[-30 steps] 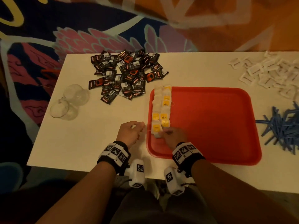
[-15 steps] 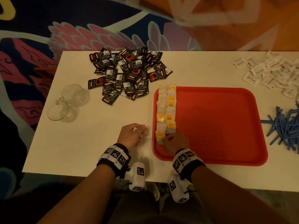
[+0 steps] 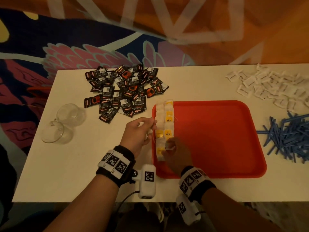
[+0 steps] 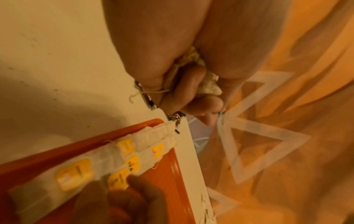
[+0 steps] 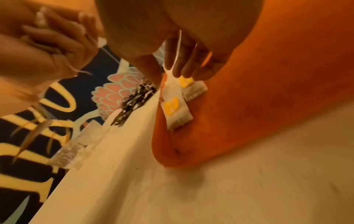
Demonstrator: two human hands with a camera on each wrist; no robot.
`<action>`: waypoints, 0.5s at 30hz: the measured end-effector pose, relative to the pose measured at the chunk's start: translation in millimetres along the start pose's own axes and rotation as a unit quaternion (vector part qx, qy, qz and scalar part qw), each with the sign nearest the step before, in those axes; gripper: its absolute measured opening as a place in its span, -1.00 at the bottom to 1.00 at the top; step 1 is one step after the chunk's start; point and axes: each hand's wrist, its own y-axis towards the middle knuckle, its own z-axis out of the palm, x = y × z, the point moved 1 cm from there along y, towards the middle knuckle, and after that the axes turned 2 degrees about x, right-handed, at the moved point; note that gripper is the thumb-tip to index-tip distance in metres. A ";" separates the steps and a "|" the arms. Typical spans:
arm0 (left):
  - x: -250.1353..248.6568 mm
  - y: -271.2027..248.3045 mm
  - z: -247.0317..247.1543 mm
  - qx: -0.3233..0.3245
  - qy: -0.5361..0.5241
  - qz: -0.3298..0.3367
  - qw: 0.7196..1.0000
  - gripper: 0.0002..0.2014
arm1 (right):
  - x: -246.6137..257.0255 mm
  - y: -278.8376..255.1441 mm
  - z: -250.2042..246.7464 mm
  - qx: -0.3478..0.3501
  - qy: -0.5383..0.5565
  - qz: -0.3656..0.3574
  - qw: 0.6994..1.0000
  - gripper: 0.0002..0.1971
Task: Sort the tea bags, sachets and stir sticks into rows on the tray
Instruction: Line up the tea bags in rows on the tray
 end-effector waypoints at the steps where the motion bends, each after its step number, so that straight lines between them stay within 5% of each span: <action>1: -5.4 0.0 3.6 0.011 0.007 0.003 1.000 -0.82 | 8.9 1.9 -2.6 0.014 -0.002 -0.029 0.999 -0.63; 4: -19.8 0.7 12.8 0.047 0.012 0.003 0.999 -0.78 | 39.9 6.7 -12.7 0.067 0.048 -0.079 0.993 -0.48; 7: -33.4 1.8 18.2 0.086 -0.035 -0.001 0.996 -0.68 | 63.4 11.2 -24.0 0.114 0.149 -0.118 0.975 -0.66; 11: -45.1 2.4 17.0 0.096 -0.147 -0.023 0.984 -0.57 | 82.6 12.1 -43.8 0.125 0.146 -0.150 0.970 -0.84; 15: -48.7 -1.6 18.2 0.077 -0.147 0.003 0.986 -0.55 | 99.5 13.5 -64.0 0.111 0.233 -0.114 0.959 -0.97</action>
